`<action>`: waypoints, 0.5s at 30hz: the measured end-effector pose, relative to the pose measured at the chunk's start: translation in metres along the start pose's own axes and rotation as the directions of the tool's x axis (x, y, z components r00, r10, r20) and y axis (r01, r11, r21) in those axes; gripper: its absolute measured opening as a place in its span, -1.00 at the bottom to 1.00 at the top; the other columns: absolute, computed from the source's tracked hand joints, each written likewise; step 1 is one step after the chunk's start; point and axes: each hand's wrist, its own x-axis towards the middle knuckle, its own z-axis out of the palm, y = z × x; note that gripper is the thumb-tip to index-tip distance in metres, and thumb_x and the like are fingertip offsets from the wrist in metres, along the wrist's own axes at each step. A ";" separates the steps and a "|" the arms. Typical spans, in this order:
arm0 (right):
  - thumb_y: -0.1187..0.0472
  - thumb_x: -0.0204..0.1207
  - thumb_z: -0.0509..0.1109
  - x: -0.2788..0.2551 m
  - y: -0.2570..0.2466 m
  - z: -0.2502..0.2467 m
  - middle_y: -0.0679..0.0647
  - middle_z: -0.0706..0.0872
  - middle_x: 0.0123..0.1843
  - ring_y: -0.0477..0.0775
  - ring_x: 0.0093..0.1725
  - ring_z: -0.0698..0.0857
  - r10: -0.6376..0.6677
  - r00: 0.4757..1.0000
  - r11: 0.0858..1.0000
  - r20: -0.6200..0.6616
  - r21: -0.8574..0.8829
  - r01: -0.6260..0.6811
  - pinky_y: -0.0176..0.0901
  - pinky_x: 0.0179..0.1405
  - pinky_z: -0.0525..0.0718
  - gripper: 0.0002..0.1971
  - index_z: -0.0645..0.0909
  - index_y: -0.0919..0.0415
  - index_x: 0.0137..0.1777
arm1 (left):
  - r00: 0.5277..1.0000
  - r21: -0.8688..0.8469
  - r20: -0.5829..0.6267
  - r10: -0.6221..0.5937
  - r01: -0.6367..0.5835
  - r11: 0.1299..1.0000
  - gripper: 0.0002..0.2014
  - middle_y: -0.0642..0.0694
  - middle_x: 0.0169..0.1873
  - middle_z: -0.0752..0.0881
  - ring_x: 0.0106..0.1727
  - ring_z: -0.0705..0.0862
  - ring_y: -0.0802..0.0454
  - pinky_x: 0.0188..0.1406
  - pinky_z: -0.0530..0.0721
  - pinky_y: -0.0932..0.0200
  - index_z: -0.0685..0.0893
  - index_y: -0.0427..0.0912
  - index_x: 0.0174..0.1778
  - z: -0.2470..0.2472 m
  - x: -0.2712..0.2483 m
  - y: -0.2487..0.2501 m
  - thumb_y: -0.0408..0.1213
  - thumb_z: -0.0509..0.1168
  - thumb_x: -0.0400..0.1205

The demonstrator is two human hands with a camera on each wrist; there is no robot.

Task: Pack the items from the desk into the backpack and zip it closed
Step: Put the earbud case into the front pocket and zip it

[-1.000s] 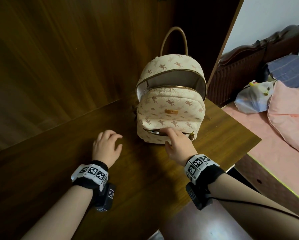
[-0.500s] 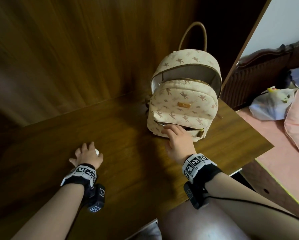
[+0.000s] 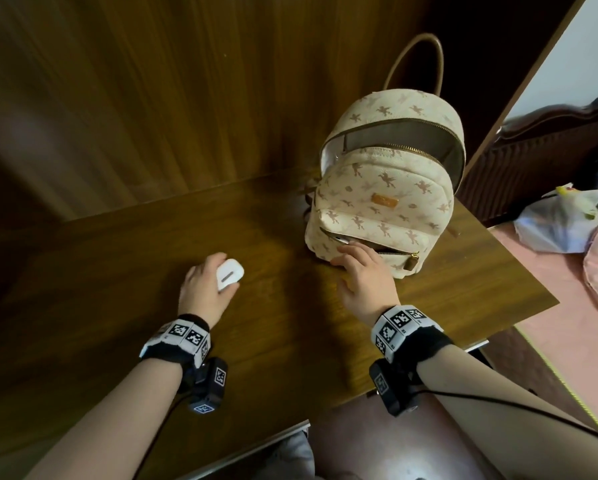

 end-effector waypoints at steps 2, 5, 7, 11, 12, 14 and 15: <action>0.24 0.35 0.48 0.002 0.000 -0.002 0.15 0.71 0.18 0.26 0.30 0.61 0.007 1.000 1.000 -0.010 0.029 -0.006 0.12 0.32 0.55 -0.73 0.70 0.21 0.07 | 0.991 -0.003 -0.037 0.131 -0.131 0.991 -0.47 -0.11 0.21 0.64 0.26 0.52 -0.13 0.18 0.55 -0.09 0.45 -0.09 0.37 -0.003 -0.002 0.023 -0.19 0.44 0.51; 0.10 0.50 0.39 0.007 0.000 -0.009 0.08 0.72 0.16 0.16 0.29 0.61 0.007 1.000 0.998 0.007 0.068 -0.007 0.03 0.38 0.51 -0.75 0.69 0.18 0.11 | 0.957 0.005 -0.038 0.287 -0.287 0.958 -0.50 -0.08 0.21 0.62 0.28 0.52 -0.07 0.19 0.53 -0.02 0.48 -0.10 0.32 -0.005 -0.004 0.055 -0.17 0.45 0.49; 0.00 0.57 0.28 0.008 -0.001 -0.017 0.04 0.72 0.14 0.07 0.24 0.61 0.042 0.999 0.993 0.034 0.107 -0.045 -0.06 0.30 0.54 -0.69 0.66 0.16 0.16 | 0.924 0.010 -0.012 0.383 -0.383 0.924 -0.49 -0.07 0.24 0.61 0.32 0.49 -0.04 0.24 0.50 -0.01 0.47 -0.09 0.34 -0.003 -0.004 0.074 -0.15 0.45 0.49; -0.06 0.61 0.24 0.007 -0.002 -0.034 -0.04 0.72 0.06 -0.04 0.09 0.62 0.134 0.990 0.965 0.032 0.222 -0.138 -0.25 0.00 0.50 -0.66 0.60 0.12 0.22 | 0.827 0.054 0.025 0.561 -0.562 0.826 -0.49 -0.09 0.23 0.64 0.35 0.49 -0.06 0.28 0.47 -0.03 0.51 -0.10 0.34 0.007 -0.002 0.107 -0.16 0.46 0.48; -0.07 0.60 0.25 0.006 -0.001 -0.036 -0.06 0.72 0.03 -0.07 0.06 0.63 0.140 0.990 0.957 0.026 0.252 -0.142 -0.27 -0.02 0.51 -0.66 0.59 0.11 0.22 | 0.805 0.053 0.030 0.593 -0.594 0.803 -0.49 -0.09 0.21 0.65 0.35 0.51 -0.07 0.28 0.47 -0.04 0.52 -0.10 0.32 0.009 -0.001 0.114 -0.17 0.48 0.47; -0.08 0.56 0.27 0.006 0.002 -0.041 -0.08 0.72 0.02 -0.12 -0.01 0.66 0.142 0.990 0.945 0.020 0.293 -0.142 -0.28 -0.04 0.58 -0.64 0.58 0.10 0.25 | 0.759 0.048 0.044 0.650 -0.652 0.757 -0.50 -0.10 0.20 0.65 0.35 0.52 -0.07 0.30 0.49 -0.05 0.53 -0.11 0.29 0.015 0.002 0.128 -0.18 0.49 0.45; -0.06 0.54 0.29 0.006 0.005 -0.043 -0.07 0.71 0.02 -0.13 -0.06 0.67 0.145 0.989 0.942 0.018 0.304 -0.143 -0.27 -0.05 0.62 -0.63 0.57 0.11 0.26 | 0.738 0.042 0.051 0.673 -0.675 0.737 -0.50 -0.10 0.21 0.65 0.36 0.51 -0.06 0.31 0.50 -0.05 0.52 -0.11 0.28 0.018 0.003 0.133 -0.18 0.49 0.45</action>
